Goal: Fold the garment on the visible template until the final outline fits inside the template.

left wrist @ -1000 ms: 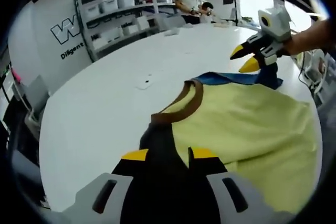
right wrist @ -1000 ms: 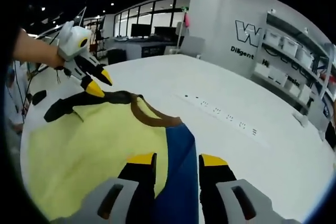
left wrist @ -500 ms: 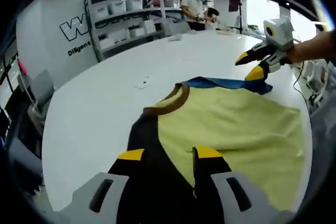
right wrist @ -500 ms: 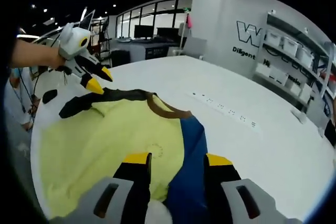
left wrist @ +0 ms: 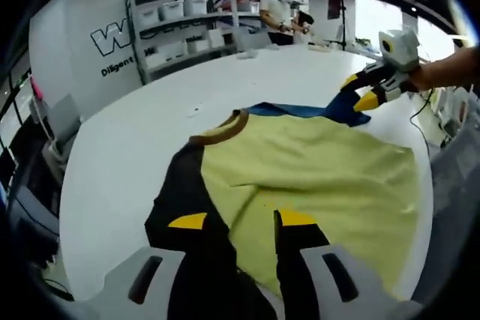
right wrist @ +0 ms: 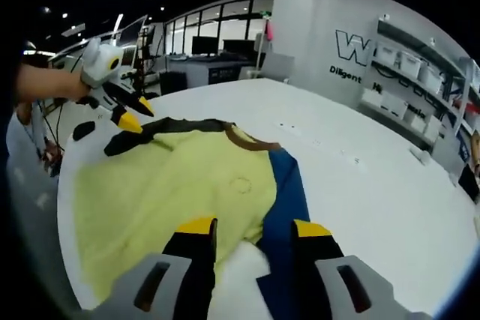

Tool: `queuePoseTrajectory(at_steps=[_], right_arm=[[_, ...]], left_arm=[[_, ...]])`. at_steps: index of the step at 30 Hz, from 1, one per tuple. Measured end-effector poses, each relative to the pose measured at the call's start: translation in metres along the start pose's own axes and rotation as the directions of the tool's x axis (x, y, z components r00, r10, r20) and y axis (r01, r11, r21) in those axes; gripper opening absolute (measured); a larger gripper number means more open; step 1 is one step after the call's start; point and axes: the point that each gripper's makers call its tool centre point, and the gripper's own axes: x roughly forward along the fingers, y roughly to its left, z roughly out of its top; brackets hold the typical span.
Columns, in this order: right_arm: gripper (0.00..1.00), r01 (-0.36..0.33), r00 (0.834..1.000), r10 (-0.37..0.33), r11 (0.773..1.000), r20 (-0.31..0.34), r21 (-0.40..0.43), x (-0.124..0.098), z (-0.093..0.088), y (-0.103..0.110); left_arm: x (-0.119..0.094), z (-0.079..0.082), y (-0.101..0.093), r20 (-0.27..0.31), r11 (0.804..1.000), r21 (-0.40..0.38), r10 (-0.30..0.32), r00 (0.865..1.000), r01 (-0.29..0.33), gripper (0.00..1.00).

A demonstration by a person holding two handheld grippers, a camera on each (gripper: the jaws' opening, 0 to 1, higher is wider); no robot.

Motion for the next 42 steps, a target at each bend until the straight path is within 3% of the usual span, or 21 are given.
queuePoseTrajectory(at_steps=[16, 24, 39, 42], right_arm=[[0.31, 0.003, 1.000, -0.001, 0.998, -0.025, 0.068, -0.040, -0.048, 0.036], [0.28, 0.030, 0.998, -0.025, 0.996, -0.060, 0.088, -0.054, -0.073, 0.044], [0.18, 0.021, 0.994, -0.005, 0.988, -0.110, 0.150, -0.060, -0.100, 0.060], [0.16, 0.016, 0.993, 0.003, 0.988, -0.119, 0.156, -0.061, -0.104, 0.065]], left_arm=[[-0.034, -0.046, -0.049, -0.028, 1.000, -0.023, -0.008, 1.000, 0.008, 0.32], [-0.039, -0.068, -0.067, -0.057, 1.000, -0.018, -0.005, 0.998, 0.004, 0.30], [-0.040, -0.087, -0.082, -0.119, 1.000, 0.020, -0.002, 0.993, 0.005, 0.25], [-0.039, -0.097, -0.084, -0.154, 0.999, 0.033, -0.004, 0.988, 0.009, 0.23]])
